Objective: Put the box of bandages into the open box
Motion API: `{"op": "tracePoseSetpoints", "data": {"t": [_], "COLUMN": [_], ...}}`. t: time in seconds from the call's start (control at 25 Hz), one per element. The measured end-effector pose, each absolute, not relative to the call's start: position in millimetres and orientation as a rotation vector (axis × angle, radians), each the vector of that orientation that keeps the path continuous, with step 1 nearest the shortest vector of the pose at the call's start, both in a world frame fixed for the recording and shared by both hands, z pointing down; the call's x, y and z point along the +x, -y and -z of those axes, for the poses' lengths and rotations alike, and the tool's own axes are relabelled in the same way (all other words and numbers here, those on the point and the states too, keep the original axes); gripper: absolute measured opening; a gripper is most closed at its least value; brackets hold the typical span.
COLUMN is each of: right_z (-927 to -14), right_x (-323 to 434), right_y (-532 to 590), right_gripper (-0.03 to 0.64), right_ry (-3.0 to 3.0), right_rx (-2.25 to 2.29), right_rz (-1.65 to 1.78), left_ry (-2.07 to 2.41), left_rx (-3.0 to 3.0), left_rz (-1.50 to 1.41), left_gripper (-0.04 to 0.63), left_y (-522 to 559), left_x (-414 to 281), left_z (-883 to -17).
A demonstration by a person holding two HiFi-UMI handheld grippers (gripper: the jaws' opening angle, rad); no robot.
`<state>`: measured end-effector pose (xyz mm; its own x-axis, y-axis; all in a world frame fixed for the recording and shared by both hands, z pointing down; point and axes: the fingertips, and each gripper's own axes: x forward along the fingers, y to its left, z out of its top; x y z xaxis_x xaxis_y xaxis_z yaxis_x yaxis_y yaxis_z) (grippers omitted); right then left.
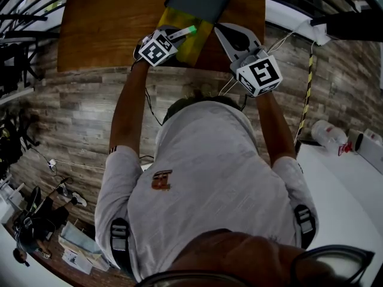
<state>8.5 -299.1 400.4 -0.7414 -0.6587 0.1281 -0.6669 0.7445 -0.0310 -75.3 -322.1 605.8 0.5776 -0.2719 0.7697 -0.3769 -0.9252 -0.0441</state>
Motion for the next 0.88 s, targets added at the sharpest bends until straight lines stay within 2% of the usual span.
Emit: {"op": "tracePoseSetpoints", "data": {"t": [0.24, 0.88], "right_z": [-402.8, -402.0], "right_x": [8.2, 1.8], "right_y": [300.1, 299.6], "right_gripper": [0.032, 0.032], "right_ry": [2.835, 2.852], "right_rx": [1.080, 1.048], "right_rz": [-0.122, -0.123], "left_ry": [0.570, 0.630], "left_rx": [2.684, 2.759], "left_rz": [-1.259, -1.162], "left_gripper": [0.110, 0.190], "left_y": [323.6, 318.0], "left_x": [-74.8, -74.2], "left_z": [-604.6, -568.1]}}
